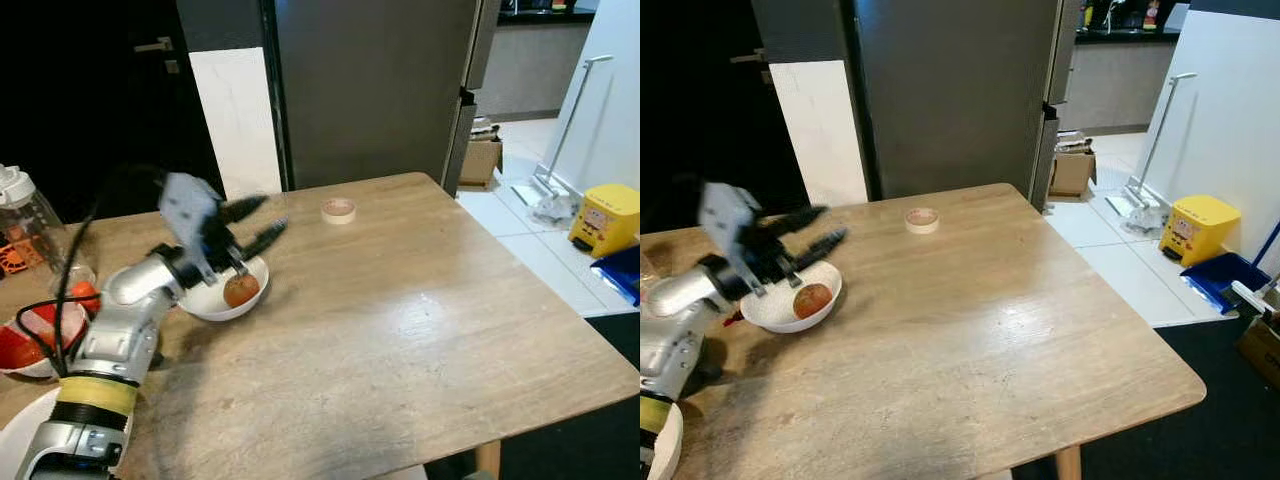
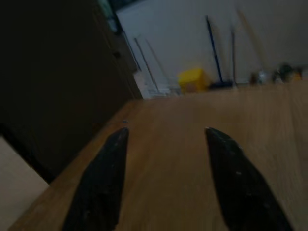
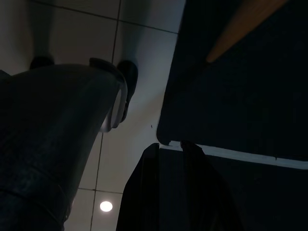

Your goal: Restocking fridge

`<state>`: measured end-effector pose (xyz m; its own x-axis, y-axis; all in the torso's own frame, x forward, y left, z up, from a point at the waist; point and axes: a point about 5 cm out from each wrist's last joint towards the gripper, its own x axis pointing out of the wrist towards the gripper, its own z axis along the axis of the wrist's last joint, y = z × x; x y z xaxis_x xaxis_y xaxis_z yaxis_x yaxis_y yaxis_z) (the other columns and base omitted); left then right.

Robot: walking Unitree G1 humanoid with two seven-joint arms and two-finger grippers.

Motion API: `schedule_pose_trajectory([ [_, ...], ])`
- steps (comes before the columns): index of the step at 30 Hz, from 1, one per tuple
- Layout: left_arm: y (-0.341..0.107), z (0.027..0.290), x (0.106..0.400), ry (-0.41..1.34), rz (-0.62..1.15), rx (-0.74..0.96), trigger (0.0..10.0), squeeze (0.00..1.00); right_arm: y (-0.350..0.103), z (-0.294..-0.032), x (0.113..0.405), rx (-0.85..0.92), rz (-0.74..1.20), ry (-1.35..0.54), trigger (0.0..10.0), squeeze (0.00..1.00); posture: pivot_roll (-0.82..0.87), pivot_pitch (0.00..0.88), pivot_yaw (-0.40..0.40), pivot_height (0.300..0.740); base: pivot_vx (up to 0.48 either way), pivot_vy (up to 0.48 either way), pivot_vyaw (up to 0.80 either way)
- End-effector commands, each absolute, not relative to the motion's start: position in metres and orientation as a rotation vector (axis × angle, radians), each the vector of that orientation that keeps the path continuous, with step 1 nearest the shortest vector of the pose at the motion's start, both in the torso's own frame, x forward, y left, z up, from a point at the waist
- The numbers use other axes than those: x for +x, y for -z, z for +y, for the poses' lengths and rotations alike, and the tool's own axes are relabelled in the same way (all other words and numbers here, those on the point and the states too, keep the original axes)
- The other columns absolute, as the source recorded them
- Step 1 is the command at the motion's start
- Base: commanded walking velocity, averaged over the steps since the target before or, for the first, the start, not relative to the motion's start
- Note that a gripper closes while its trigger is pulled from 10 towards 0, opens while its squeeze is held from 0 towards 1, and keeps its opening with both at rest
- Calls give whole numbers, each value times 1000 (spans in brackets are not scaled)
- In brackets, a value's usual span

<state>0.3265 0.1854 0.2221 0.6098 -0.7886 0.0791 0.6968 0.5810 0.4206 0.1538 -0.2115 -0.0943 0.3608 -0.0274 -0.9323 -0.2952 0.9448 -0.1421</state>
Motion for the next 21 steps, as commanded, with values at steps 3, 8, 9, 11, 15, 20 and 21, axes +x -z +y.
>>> schedule_pose_trajectory([
  [3, -202, 187, 335, 923, -82, 671, 10000, 1000, 95, -209, 153, -308, 1201, -181, 10000, 0, -93, 0, 33, 740, 0, 0, 0],
  [8, -196, 190, 338, 920, -26, 776, 10000, 1000, 95, -209, 152, -305, 1202, -181, 10000, 0, -94, 0, 35, 740, 0, 0, 0],
  [9, -194, 190, 340, 924, -5, 810, 10000, 467, 95, -209, 152, -305, 1203, -182, 10000, 0, -94, 0, 35, 740, 0, 0, 0],
  [11, -192, 191, 342, 937, 31, 869, 10000, 0, 96, -209, 152, -304, 1203, -183, 10000, 0, -95, 0, 34, 740, 0, 0, 0],
  [15, -191, 195, 346, 931, 66, 917, 10000, 0, 96, -208, 152, -305, 1203, -183, 10000, 0, -95, 0, 34, 740, 0, 0, 0],
  [20, -185, 211, 353, 898, 205, 1048, 10000, 0, 96, -208, 152, -308, 1203, -182, 10000, 0, -100, 0, 36, 740, 0, 0, 0],
  [21, -181, 215, 353, 903, 249, 1074, 10000, 0, 96, -208, 152, -308, 1204, -182, 10000, 0, -104, 0, 33, 740, 0, 0, 0],
])
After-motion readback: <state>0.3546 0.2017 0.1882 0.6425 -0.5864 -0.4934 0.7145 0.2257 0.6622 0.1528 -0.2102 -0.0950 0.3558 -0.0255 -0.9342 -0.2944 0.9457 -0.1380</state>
